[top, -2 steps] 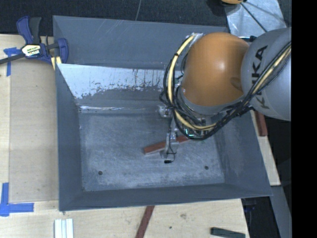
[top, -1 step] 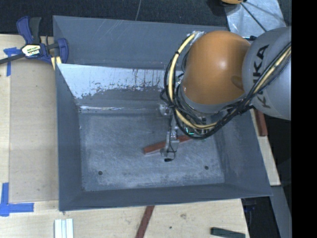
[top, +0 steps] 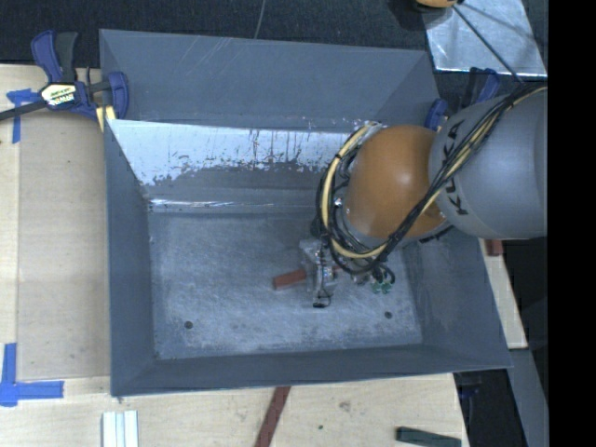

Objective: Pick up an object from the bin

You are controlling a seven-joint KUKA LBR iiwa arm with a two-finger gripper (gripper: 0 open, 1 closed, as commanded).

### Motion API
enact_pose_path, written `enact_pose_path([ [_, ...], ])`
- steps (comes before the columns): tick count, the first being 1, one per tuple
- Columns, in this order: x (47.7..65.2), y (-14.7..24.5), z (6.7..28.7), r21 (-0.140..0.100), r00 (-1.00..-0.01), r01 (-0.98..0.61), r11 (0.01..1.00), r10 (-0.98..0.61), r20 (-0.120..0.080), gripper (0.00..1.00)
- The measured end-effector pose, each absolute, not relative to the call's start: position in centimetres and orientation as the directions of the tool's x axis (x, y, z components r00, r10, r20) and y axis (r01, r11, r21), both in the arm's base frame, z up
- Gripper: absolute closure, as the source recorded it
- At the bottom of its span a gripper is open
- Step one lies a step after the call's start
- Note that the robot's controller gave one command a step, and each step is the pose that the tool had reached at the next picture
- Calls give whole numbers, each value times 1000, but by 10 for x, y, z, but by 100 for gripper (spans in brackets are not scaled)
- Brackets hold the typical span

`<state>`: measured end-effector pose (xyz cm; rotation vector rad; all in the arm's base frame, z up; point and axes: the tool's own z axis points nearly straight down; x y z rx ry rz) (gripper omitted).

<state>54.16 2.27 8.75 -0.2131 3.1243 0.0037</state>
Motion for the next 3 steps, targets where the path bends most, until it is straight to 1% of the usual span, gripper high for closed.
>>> enact_pose_path([
  [1, 540, 21, 85, 1, -991, -134, 991, -134, -4, 0],
  [2, 542, 22, 88, 0, -991, -134, 991, -134, -12, 100],
  [3, 542, 22, 88, 0, -991, -134, 991, -134, -11, 100],
])
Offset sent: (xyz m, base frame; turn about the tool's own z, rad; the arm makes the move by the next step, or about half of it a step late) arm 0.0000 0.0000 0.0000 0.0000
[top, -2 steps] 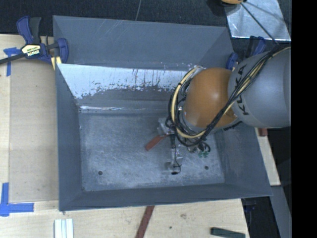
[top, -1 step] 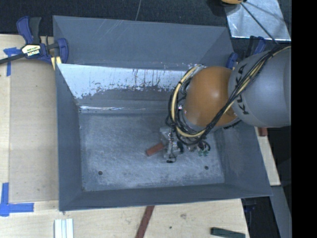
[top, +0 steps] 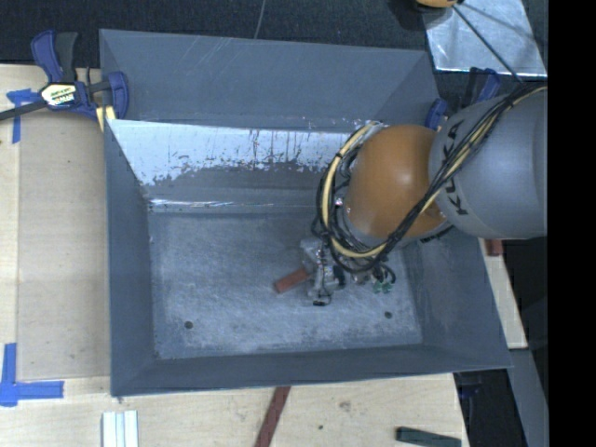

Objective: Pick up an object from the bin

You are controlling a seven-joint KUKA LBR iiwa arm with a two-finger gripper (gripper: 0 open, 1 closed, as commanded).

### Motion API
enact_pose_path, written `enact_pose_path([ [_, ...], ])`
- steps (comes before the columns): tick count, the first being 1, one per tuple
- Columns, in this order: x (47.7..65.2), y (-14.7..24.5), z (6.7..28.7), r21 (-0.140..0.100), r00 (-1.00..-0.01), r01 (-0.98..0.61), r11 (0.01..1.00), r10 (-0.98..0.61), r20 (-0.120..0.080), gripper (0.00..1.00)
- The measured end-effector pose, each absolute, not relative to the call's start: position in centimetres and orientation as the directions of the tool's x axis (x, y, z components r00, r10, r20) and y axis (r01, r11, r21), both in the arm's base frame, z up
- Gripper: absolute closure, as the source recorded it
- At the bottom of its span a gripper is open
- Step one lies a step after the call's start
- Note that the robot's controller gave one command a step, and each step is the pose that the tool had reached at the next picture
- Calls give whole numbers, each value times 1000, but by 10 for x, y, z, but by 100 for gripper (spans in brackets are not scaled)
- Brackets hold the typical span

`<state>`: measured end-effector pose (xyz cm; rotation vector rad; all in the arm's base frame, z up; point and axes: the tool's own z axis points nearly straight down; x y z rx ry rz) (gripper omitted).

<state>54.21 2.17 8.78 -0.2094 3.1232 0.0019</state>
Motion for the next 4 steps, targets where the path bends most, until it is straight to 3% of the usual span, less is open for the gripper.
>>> enact_pose_path([
  [1, 535, 17, 130, 1, -989, -145, 989, -145, 5, 100],
  [2, 541, 19, 199, 0, -981, -193, 981, -193, 0, 100],
  [3, 574, 50, 198, -3, -979, -201, 980, -201, -19, 100],
  [4, 565, 69, 161, 1, -997, 74, 997, 74, -2, 0],
])
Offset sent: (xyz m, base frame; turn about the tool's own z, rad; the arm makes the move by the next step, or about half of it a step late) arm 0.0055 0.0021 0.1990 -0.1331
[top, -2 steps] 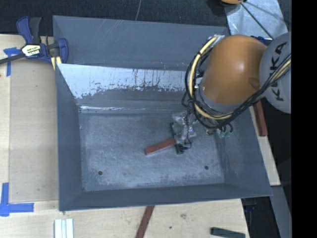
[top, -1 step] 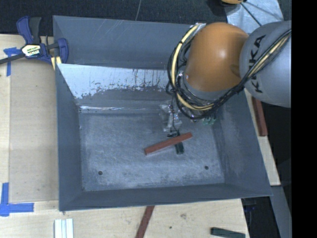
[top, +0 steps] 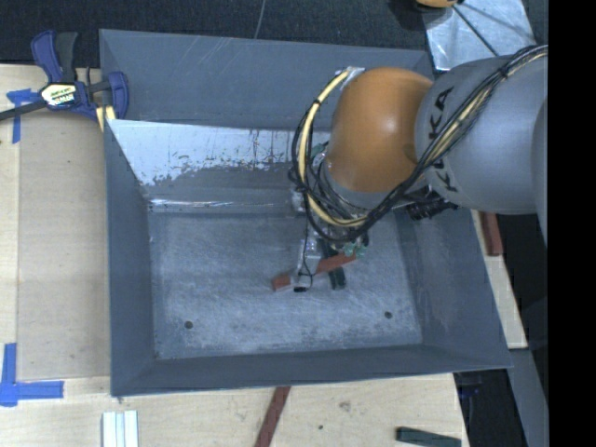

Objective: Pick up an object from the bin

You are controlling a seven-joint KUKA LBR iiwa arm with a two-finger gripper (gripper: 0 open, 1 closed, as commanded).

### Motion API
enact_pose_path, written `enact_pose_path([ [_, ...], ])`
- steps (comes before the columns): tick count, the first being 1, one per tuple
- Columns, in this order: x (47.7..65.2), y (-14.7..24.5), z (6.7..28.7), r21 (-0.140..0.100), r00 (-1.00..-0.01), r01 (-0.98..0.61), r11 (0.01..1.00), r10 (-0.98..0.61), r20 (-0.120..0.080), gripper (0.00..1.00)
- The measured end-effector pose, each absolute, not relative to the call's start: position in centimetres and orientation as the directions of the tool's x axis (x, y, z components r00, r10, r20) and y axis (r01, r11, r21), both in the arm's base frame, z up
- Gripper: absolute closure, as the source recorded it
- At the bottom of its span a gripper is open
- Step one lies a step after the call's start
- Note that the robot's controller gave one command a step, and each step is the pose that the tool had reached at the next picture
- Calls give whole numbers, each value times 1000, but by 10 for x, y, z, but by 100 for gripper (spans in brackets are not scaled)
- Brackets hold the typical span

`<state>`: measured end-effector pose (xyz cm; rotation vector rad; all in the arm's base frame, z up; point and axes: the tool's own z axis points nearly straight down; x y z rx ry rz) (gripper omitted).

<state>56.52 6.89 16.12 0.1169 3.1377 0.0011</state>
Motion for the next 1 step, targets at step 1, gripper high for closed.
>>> enact_pose_path([
  [1, 566, 69, 162, 1, -997, 75, 997, 75, -3, 0],
])
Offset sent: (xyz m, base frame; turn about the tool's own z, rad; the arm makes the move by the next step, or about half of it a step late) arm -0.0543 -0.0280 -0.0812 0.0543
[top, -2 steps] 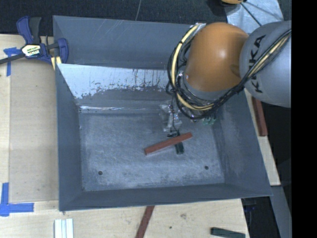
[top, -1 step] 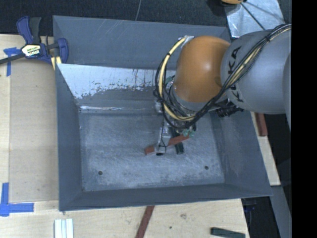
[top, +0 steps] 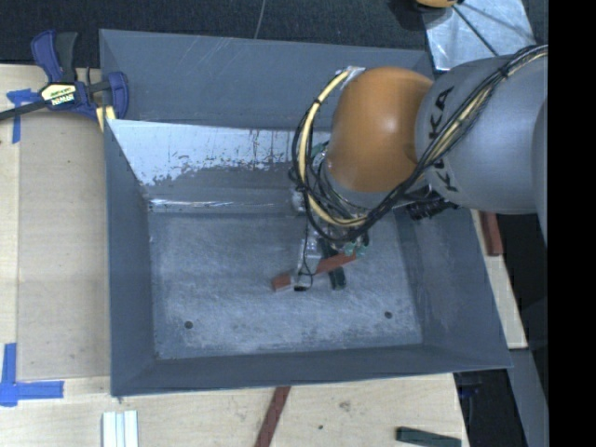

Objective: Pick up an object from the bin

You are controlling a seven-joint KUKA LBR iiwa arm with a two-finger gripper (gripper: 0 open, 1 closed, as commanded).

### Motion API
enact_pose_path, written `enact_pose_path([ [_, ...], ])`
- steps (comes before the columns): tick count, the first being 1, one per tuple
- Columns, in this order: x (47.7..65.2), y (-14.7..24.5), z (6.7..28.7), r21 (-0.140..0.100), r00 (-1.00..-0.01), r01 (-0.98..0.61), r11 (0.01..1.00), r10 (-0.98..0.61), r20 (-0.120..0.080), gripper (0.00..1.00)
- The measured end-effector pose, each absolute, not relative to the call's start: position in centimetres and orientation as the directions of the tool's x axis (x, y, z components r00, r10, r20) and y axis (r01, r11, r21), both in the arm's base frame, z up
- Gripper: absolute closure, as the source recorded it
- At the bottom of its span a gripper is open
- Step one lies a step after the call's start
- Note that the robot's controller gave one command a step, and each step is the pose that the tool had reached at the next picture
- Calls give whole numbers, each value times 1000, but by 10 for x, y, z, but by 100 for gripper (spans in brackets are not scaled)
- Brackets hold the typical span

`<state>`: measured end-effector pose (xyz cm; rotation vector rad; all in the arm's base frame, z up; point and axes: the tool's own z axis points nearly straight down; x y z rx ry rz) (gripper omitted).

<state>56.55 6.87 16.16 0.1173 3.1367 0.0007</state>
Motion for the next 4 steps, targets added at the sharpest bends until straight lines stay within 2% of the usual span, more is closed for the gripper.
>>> enact_pose_path([
  [1, 536, 54, 117, 3, -994, 104, 995, 104, -10, 0],
  [2, 559, 43, 70, 0, -996, 86, 996, 86, -3, 100],
  [3, 559, 43, 70, 0, -996, 86, 996, 86, -4, 100],
  [4, 554, 22, 196, 0, -995, 97, 995, 97, -4, 100],
])
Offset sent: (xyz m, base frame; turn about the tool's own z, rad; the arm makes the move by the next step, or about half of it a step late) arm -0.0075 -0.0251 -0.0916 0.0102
